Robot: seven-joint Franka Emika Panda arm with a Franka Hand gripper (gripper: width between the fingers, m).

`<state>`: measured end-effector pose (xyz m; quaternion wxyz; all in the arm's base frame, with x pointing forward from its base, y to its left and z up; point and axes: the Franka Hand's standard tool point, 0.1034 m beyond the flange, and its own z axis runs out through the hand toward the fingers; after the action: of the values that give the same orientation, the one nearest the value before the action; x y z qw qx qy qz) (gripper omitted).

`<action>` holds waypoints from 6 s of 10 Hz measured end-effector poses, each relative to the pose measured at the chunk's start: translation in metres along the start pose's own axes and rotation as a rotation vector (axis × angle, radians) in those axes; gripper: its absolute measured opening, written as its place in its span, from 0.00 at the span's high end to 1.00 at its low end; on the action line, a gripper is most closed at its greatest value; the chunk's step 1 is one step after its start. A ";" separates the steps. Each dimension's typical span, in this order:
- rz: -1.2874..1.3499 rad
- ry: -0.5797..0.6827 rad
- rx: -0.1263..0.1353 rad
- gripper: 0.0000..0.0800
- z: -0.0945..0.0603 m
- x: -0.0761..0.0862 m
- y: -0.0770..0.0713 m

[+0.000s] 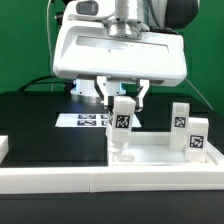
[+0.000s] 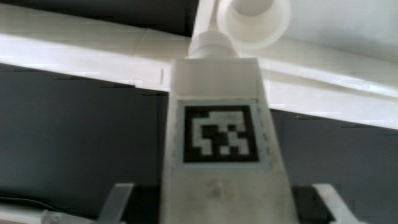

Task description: Assemble square table

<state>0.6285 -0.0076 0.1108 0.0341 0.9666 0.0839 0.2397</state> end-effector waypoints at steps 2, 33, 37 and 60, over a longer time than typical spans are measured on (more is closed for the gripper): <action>0.034 -0.011 0.007 0.64 0.001 -0.002 -0.002; 0.095 -0.013 0.000 0.64 0.020 -0.022 -0.009; 0.095 -0.014 0.000 0.36 0.020 -0.023 -0.008; 0.121 -0.366 0.142 0.19 0.022 -0.024 0.004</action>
Offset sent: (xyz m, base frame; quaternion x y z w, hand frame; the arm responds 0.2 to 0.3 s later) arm 0.0000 0.0000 0.0000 0.0000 0.0000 0.0000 1.0000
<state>0.6183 -0.0161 0.0811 -0.0340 0.9973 0.0350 0.0553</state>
